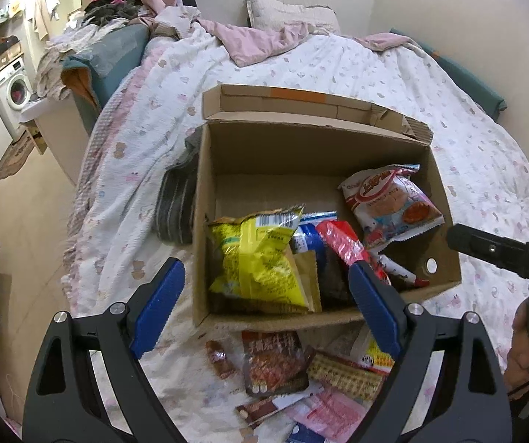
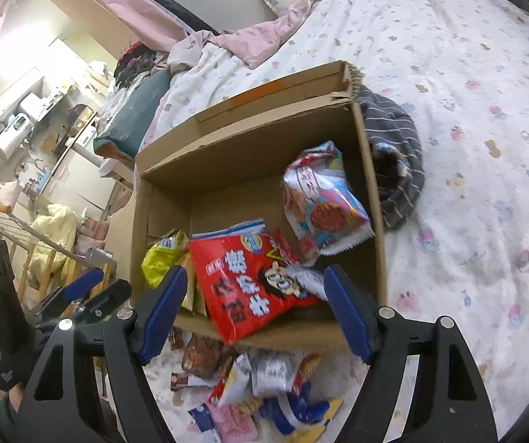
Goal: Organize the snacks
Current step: 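Open both grippers to drop the packets into the box, then withdraw both open grippers from the box toward the remaining snacks, then grasp the blue-and-yellow bag with the right gripper while the left gripper grasps the blue-and-white stick packet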
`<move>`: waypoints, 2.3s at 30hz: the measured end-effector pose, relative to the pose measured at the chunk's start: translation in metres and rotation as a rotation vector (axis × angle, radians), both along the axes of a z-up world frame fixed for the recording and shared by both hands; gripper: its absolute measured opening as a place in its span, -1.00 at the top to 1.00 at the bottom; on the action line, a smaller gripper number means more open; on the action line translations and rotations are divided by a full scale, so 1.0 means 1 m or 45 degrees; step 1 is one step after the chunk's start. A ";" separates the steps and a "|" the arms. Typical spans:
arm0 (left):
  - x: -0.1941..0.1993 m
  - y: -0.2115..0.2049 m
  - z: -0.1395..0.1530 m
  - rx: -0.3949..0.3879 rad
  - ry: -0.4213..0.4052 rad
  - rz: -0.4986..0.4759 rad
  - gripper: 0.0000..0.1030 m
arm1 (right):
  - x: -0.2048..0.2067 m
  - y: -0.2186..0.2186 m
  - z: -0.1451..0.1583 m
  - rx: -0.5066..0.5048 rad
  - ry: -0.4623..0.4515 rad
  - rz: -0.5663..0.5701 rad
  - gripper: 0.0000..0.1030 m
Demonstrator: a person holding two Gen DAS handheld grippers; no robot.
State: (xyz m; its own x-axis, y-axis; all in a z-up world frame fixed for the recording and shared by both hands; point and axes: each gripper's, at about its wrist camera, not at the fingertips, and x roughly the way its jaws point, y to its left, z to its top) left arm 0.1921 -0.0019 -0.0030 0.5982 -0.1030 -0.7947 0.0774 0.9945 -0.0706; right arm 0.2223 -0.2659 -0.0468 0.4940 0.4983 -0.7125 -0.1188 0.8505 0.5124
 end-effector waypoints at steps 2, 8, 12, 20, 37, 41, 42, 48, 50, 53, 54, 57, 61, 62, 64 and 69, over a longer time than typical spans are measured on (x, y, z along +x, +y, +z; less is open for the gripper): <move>-0.007 0.003 0.000 -0.009 0.009 0.009 -0.72 | -0.012 -0.006 0.001 0.019 0.010 -0.022 -0.53; -0.025 0.010 -0.006 -0.033 0.054 0.044 -0.72 | -0.042 -0.016 0.001 0.070 0.031 -0.077 -0.53; -0.045 0.010 -0.007 -0.037 0.056 0.044 -0.72 | -0.060 -0.016 0.003 0.057 0.027 -0.072 -0.53; -0.073 0.009 -0.014 0.002 0.071 0.034 -0.72 | -0.084 -0.021 0.001 0.021 0.022 -0.066 -0.53; -0.083 0.033 -0.028 -0.070 0.157 0.129 -0.72 | -0.073 0.000 -0.089 -0.183 0.477 0.063 -0.55; -0.084 0.040 -0.028 -0.066 0.153 0.133 -0.72 | -0.059 0.036 -0.102 -0.331 0.478 0.160 -0.55; -0.084 0.044 -0.028 -0.067 0.152 0.140 -0.72 | -0.057 0.041 -0.104 -0.334 0.484 0.173 -0.55; -0.085 0.069 -0.035 -0.091 0.172 0.206 -0.72 | -0.054 0.056 -0.103 -0.331 0.450 0.250 -0.08; -0.085 0.075 -0.038 -0.105 0.190 0.225 -0.72 | -0.057 0.058 -0.102 -0.332 0.442 0.291 0.19; -0.085 0.079 -0.043 -0.138 0.222 0.249 -0.72 | -0.065 0.058 -0.096 -0.315 0.432 0.337 0.34; -0.085 0.079 -0.044 -0.142 0.229 0.253 -0.72 | -0.069 0.055 -0.093 -0.306 0.432 0.344 0.36; -0.085 0.071 -0.045 -0.111 0.222 0.263 -0.72 | -0.081 0.039 -0.086 -0.287 0.429 0.324 0.37; -0.086 0.051 -0.051 -0.055 0.245 0.238 -0.72 | -0.091 0.009 -0.074 -0.268 0.409 0.276 0.37; -0.087 0.046 -0.053 -0.040 0.255 0.239 -0.72 | -0.092 0.001 -0.070 -0.261 0.397 0.251 0.37; -0.089 0.039 -0.060 -0.032 0.280 0.250 -0.72 | -0.095 -0.017 -0.064 -0.259 0.369 0.183 0.37; -0.099 0.014 -0.092 -0.086 0.438 0.261 -0.64 | -0.097 -0.049 -0.044 -0.226 0.281 0.018 0.37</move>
